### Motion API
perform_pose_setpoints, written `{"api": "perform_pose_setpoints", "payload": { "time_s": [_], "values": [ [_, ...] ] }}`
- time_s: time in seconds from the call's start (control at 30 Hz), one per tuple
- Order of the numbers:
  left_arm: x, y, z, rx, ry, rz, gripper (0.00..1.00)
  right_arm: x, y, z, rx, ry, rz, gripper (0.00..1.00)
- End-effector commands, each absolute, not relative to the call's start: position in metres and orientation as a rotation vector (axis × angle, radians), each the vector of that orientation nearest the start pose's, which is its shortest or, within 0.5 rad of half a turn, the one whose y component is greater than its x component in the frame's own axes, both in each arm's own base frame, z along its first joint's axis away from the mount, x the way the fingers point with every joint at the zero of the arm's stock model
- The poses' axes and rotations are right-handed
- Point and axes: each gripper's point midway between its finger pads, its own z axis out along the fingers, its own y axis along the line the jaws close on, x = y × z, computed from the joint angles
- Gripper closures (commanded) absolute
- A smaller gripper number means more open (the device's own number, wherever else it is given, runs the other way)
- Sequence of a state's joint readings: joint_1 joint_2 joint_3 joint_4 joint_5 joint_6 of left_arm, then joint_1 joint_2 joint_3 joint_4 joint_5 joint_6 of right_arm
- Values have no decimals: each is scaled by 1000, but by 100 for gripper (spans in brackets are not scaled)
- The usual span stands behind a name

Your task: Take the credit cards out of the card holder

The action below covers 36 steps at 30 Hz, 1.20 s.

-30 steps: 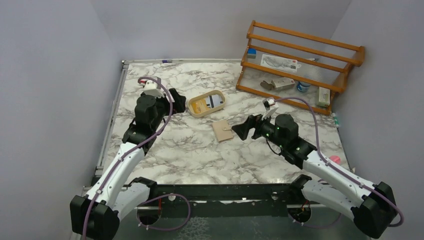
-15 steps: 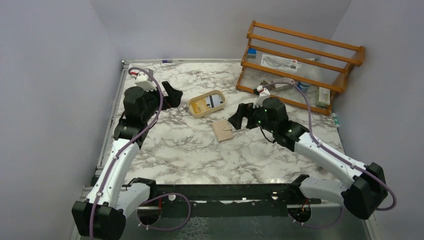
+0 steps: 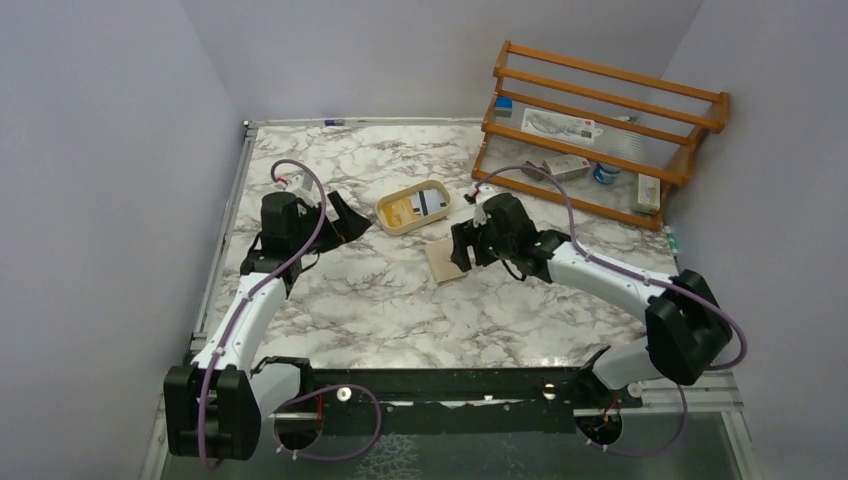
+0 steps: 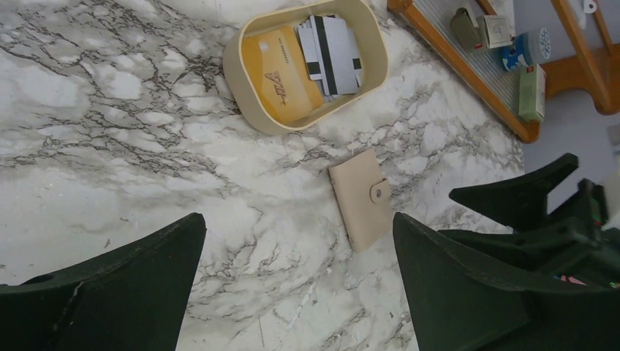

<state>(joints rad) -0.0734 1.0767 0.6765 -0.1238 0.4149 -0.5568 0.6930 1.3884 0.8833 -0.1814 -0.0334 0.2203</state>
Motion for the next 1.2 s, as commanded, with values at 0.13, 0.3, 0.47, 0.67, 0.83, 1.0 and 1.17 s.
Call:
{"api": "perform_pose_setpoints", "payload": {
  "time_s": [0.13, 0.3, 0.47, 0.67, 0.83, 1.0, 1.17],
  "values": [
    [302, -118, 172, -249, 2080, -842, 1, 318, 272, 96, -697, 2183, 406, 31],
    [295, -134, 140, -294, 2103, -895, 1, 322, 283, 91, -793, 2134, 419, 31],
    [307, -146, 137, -295, 2081, -870, 1, 321, 292, 79, -895, 2118, 440, 36],
    [324, -152, 130, -323, 2070, -874, 1, 323, 298, 63, -936, 2145, 447, 41],
    [334, -165, 117, -330, 2095, -913, 2, 326, 298, 57, -943, 2157, 433, 42],
    [342, -176, 117, -300, 2094, -908, 2, 326, 298, 44, -940, 2187, 427, 45],
    [342, -185, 115, -279, 2095, -919, 1, 322, 299, 27, -935, 2245, 436, 56]
  ]
}}
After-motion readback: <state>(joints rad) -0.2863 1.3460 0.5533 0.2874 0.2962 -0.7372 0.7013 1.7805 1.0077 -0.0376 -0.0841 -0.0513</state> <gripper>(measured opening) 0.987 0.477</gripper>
